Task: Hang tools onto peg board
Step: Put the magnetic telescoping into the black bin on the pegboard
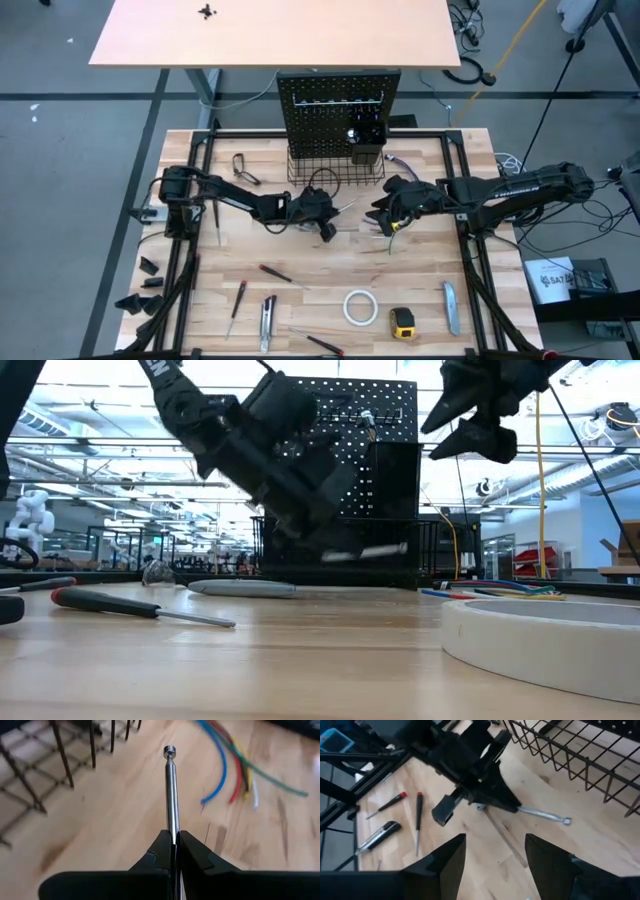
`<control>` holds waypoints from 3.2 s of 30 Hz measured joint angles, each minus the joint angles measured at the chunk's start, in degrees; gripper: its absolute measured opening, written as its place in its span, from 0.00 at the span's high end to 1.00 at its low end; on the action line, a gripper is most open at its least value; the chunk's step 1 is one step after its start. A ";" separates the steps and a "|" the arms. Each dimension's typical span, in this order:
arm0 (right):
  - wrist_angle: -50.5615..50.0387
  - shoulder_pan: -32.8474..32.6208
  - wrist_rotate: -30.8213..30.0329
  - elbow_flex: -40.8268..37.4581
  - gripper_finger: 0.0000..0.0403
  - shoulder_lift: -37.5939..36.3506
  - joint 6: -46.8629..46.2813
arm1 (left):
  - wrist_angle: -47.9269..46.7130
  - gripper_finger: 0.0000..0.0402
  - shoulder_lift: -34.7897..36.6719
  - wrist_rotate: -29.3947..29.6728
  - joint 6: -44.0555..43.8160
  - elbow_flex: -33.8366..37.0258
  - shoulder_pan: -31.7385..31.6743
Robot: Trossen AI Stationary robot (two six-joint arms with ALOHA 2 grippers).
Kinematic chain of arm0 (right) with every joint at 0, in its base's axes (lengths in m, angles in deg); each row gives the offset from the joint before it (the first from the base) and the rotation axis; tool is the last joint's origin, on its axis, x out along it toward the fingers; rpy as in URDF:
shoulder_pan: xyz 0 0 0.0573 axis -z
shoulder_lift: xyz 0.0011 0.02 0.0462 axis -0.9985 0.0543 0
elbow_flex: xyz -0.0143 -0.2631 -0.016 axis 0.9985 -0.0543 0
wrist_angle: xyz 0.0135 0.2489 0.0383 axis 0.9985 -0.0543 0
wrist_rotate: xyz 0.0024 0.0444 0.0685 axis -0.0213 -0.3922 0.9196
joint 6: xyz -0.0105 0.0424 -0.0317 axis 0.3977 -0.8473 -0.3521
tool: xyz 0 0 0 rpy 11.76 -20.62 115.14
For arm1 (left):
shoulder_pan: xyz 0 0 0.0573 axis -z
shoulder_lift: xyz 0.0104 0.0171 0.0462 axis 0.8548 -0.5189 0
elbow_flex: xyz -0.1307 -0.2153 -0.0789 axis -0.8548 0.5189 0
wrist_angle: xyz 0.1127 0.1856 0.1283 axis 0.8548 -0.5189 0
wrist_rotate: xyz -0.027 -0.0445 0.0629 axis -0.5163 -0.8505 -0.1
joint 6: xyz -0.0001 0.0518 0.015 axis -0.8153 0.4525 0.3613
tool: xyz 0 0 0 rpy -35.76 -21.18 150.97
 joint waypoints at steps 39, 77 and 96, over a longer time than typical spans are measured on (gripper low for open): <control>33.04 -4.10 -19.86 0.00 0.51 -0.49 27.36 | 17.77 0.97 18.42 -13.65 10.34 -1.62 -1.22; 25.64 3.08 -35.90 4.00 0.94 -8.88 34.50 | -1.01 0.55 26.78 -7.71 8.40 -1.64 -5.56; 4.47 16.05 -21.96 13.55 0.94 -2.87 25.82 | -1.56 0.55 28.60 -8.55 10.36 -1.62 -6.97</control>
